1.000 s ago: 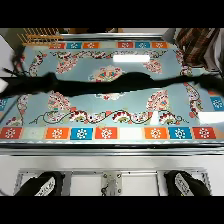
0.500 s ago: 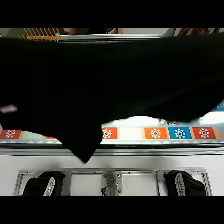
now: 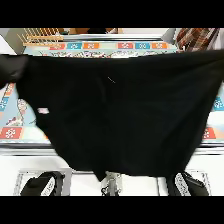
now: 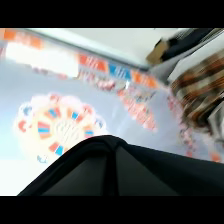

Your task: Fold the clothes and pants, and hang the long-sleeved shirts on hangers.

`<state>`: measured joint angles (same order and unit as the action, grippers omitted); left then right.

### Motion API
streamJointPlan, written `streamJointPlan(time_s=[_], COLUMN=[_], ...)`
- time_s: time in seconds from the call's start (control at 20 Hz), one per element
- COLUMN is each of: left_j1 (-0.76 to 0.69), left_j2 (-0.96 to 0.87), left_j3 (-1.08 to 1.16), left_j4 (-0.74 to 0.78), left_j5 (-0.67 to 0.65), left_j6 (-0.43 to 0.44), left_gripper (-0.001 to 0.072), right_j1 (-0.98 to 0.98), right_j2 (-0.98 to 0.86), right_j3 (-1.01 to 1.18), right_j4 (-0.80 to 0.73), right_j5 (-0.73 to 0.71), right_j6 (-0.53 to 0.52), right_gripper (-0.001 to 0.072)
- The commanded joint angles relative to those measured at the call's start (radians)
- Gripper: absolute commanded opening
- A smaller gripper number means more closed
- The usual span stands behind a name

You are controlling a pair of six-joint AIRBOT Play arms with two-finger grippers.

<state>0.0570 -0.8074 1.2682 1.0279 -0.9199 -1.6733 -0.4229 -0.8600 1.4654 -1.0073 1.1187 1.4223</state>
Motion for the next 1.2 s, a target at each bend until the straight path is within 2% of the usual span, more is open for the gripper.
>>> streamJointPlan(time_s=[0.0, 0.1, 0.3, 0.35, 0.4, 0.45, 0.5, 0.6, 0.65, 0.8, 1.0, 1.15], left_j1=[-0.061, -0.071, -0.057, -0.056, -0.05, -0.041, -0.029, -0.004, 0.009, 0.017, 0.022, 0.022], left_j2=[-0.32, -0.531, -0.853, -0.896, -0.931, -0.952, -0.96, -0.927, -0.894, -0.748, -0.592, -0.549], left_j3=[0.032, 0.135, 0.333, 0.364, 0.395, 0.421, 0.444, 0.451, 0.444, 0.268, -0.127, -0.344], left_j4=[0.0, 0.0, -0.011, -0.011, -0.011, -0.01, -0.007, 0.018, 0.068, 0.274, 0.282, 0.28], left_j5=[0.062, 0.06, 0.029, 0.019, -0.005, -0.031, -0.065, -0.106, -0.138, -0.206, -0.183, -0.13], left_j6=[0.113, 0.114, 0.087, 0.076, 0.065, 0.056, 0.053, 0.055, 0.073, 0.076, 0.064, 0.014], left_gripper=[0.0012, 0.0011, 0.0012, 0.0013, 0.022, 0.0579, 0.0673, 0.0673, 0.0673, 0.0673, 0.0673, 0.0673], right_j1=[0.124, 0.185, 0.24, 0.244, 0.244, 0.243, 0.237, 0.22, 0.21, 0.201, 0.204, 0.204], right_j2=[-0.257, -0.402, -0.593, -0.618, -0.631, -0.635, -0.629, -0.581, -0.544, -0.389, -0.164, -0.035], right_j3=[-0.021, -0.021, -0.003, -0.002, -0.002, -0.002, -0.002, -0.002, -0.002, -0.077, -0.295, -0.428], right_j4=[-0.148, -0.195, -0.151, -0.123, -0.103, -0.092, -0.09, -0.089, -0.097, -0.146, -0.148, -0.14], right_j5=[-0.005, -0.144, -0.399, -0.427, -0.443, -0.445, -0.433, -0.341, -0.285, -0.18, -0.121, -0.118], right_j6=[0.007, 0.018, 0.086, 0.086, 0.086, 0.085, 0.086, 0.085, 0.083, 0.063, 0.063, 0.063], right_gripper=[0.001, 0.001, 0.0015, 0.0076, 0.031, 0.0563, 0.0637, 0.063, 0.0579, 0.0576, 0.0576, 0.0576])
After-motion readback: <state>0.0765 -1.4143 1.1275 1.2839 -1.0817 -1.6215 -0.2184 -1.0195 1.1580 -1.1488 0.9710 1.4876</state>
